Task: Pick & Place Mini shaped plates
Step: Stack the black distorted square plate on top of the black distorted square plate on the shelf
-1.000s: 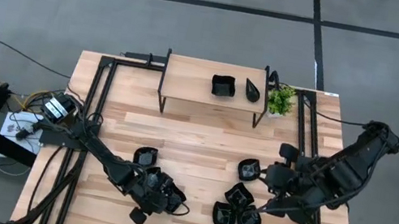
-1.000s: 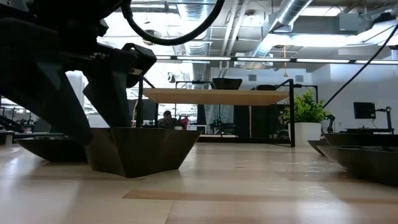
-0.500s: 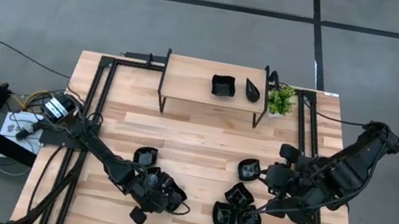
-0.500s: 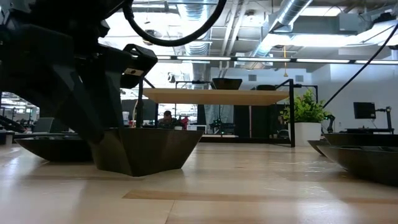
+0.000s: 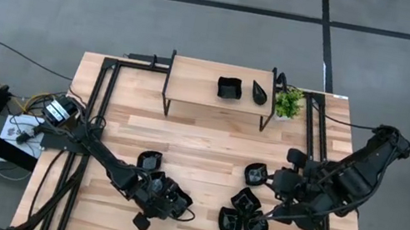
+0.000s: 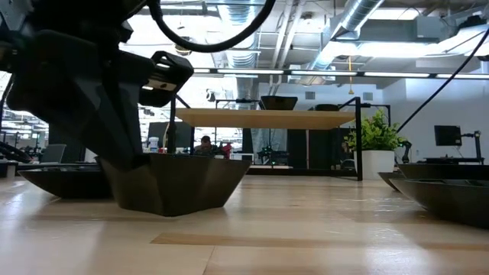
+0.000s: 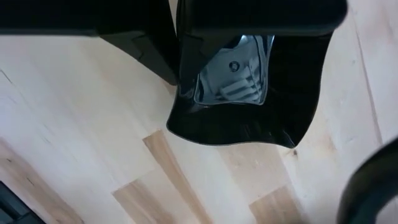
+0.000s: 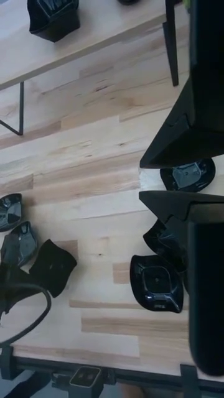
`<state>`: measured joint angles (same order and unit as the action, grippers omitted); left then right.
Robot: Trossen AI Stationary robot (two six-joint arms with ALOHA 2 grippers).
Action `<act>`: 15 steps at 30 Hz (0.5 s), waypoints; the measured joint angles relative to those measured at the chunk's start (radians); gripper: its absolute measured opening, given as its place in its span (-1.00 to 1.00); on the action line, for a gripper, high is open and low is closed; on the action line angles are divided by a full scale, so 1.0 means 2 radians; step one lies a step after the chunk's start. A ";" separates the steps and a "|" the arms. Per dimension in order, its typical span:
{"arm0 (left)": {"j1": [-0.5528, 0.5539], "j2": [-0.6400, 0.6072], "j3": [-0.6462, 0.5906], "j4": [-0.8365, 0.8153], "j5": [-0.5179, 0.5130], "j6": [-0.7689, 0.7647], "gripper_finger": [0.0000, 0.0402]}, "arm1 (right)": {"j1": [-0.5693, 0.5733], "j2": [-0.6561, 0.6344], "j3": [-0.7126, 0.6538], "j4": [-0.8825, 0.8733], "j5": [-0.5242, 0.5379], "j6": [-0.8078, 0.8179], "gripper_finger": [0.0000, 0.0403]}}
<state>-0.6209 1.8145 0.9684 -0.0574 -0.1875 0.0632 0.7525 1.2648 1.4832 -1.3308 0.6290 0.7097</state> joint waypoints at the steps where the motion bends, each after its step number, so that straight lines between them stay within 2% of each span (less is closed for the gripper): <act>1: -0.001 0.000 0.000 0.000 0.000 0.005 -0.95 | 0.000 0.000 0.000 0.000 0.000 0.003 -0.69; 8: -0.004 -0.023 0.000 -0.003 -0.001 0.021 -0.96 | 0.000 0.000 0.000 0.000 0.000 0.030 -0.69; 15: 0.009 -0.099 0.000 -0.017 -0.048 0.069 -0.97 | 0.000 0.000 0.000 0.000 0.014 0.080 -0.69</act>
<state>-0.6036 1.6169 0.9684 -0.0911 -0.2841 0.2016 0.7521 1.2648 1.4830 -1.3308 0.6565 0.8690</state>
